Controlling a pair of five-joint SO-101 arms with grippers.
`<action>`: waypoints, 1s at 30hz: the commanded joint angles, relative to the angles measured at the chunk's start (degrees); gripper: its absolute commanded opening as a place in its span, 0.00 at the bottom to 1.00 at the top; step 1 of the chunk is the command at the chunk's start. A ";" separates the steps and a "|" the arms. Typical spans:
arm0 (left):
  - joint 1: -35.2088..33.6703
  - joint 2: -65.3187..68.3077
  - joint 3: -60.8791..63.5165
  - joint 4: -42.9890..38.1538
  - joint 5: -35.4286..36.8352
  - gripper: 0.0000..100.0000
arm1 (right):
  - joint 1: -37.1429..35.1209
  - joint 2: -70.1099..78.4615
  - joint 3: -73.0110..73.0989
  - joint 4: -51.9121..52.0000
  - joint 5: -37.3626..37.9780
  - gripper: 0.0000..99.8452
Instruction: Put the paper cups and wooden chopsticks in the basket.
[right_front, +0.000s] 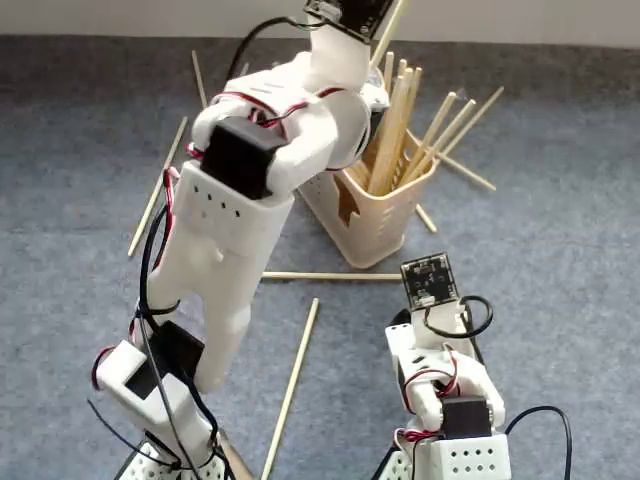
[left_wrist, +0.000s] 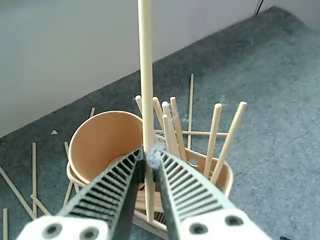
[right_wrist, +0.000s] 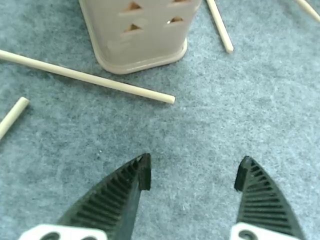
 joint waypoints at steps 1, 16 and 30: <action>-1.01 -0.75 8.48 -10.90 0.62 0.00 | -0.31 -0.66 -0.13 -0.66 -0.18 0.28; 6.73 -20.70 60.79 -48.70 -6.24 0.01 | -0.31 -0.66 -0.22 -0.75 -0.09 0.28; 5.76 -32.92 80.04 -57.85 -9.85 0.07 | -0.31 -0.66 -0.22 -0.75 -0.09 0.28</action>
